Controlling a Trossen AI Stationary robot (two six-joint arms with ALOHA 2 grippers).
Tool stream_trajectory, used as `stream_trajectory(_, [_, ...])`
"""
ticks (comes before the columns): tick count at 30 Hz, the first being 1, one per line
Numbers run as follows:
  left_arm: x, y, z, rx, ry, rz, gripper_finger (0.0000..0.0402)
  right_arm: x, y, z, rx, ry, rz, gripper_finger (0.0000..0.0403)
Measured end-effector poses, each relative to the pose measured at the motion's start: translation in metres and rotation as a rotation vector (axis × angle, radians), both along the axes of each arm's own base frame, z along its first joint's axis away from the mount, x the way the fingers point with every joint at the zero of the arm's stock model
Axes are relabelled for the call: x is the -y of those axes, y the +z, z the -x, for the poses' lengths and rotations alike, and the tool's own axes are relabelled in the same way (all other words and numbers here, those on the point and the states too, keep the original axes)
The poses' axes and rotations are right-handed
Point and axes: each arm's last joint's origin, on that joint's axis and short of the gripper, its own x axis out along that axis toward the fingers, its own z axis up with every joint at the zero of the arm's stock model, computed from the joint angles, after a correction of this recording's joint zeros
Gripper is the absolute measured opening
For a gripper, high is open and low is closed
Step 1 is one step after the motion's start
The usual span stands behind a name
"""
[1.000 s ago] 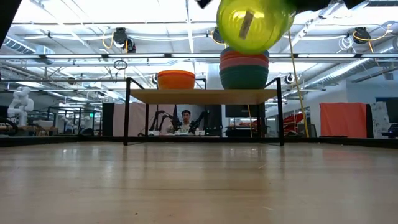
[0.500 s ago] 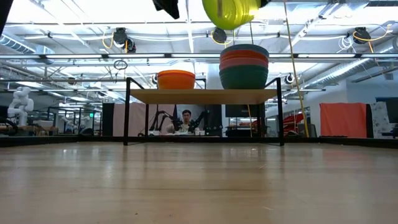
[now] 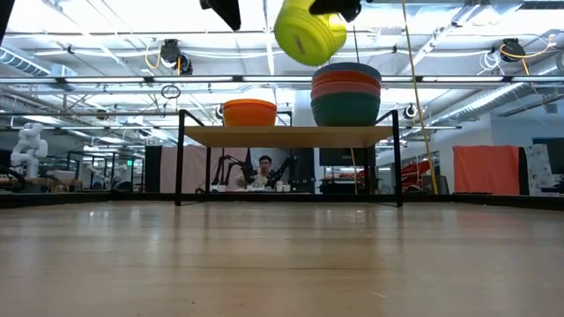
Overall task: Place and stack bowls onto a shelf
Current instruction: Stack the transparent green bowl on top of the transparent orange bowl on the shelf
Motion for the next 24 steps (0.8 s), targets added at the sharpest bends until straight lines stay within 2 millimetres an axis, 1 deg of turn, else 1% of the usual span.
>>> stream_trajectory(4, [0.002,0.008,0.007,0.052,0.097,0.038,0.0067,-0.001,-0.011,-0.002,-0.083,-0.006,-0.016,0.0])
stream_trajectory(9, [0.003,0.016,0.01,0.153,0.304,0.06,0.0067,-0.002,-0.022,-0.007,-0.154,-0.034,-0.054,0.0])
stream_trajectory(12, [0.005,0.019,0.009,0.211,0.393,0.117,0.0067,-0.006,-0.031,-0.012,-0.2,-0.019,-0.056,0.0])
stream_trajectory(15, [0.008,0.017,0.003,0.232,0.412,0.153,0.0067,-0.01,-0.04,-0.017,-0.238,0.0,-0.047,0.0])
stream_trajectory(19, [0.01,0.017,0.0,0.236,0.399,0.231,0.0067,-0.016,-0.05,-0.023,-0.282,0.07,0.044,0.0])
stream_trajectory(24, [0.004,0.017,-0.001,0.279,0.633,0.361,0.0067,-0.022,-0.051,-0.023,-0.291,0.036,0.23,0.0])
